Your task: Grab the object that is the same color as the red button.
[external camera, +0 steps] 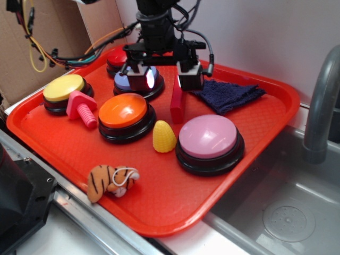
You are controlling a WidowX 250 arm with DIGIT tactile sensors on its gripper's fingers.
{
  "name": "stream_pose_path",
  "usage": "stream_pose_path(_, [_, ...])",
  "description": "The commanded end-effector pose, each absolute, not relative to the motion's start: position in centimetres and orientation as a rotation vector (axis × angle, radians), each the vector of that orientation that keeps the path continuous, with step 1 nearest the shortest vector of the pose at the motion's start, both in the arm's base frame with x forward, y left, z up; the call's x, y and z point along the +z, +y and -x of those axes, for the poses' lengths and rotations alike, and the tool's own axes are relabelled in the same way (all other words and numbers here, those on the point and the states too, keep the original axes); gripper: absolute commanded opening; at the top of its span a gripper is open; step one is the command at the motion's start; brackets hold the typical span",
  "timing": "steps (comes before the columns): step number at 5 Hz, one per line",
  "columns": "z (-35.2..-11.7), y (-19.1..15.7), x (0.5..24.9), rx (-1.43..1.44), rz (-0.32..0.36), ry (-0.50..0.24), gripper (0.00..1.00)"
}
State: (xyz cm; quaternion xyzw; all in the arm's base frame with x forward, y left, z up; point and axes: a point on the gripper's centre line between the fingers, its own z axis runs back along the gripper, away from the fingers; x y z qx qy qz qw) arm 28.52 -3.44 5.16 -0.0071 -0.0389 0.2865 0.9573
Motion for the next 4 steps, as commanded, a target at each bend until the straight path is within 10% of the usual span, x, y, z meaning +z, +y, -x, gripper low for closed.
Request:
stream_pose_path(1, [-30.6,-3.6,5.0,0.532,0.03,-0.156,1.0])
stream_pose_path(2, [-30.7,-3.9,4.4,0.498,0.034,-0.156,1.0])
stream_pose_path(4, [-30.8,-4.0,3.9,0.493,0.045,-0.159,0.1])
